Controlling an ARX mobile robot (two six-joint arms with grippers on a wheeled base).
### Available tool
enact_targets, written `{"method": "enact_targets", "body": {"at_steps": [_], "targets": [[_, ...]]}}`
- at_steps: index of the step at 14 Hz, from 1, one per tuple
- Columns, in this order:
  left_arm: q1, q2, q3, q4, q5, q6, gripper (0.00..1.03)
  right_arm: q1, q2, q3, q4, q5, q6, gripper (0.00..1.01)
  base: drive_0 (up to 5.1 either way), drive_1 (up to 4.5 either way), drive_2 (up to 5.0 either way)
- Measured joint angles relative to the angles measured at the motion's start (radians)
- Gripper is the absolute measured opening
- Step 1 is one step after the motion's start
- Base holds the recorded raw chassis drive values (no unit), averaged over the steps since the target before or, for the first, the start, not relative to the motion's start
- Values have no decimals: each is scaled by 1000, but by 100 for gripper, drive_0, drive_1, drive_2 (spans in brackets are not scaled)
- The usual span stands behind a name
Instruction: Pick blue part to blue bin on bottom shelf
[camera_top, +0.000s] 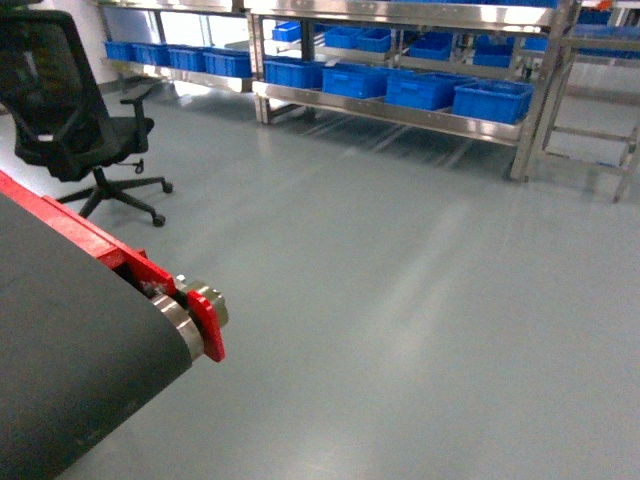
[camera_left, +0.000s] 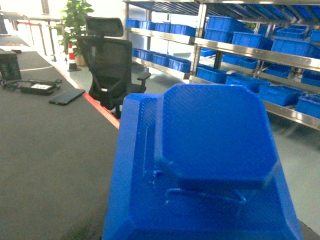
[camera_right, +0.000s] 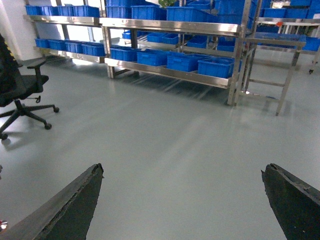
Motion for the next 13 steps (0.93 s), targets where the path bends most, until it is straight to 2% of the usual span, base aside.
{"method": "enact_targets", "body": {"at_steps": [13], "targets": [[0, 0, 0, 0, 0, 0, 44, 0, 0, 0, 0, 0, 0, 98, -163, -163, -163]]}}
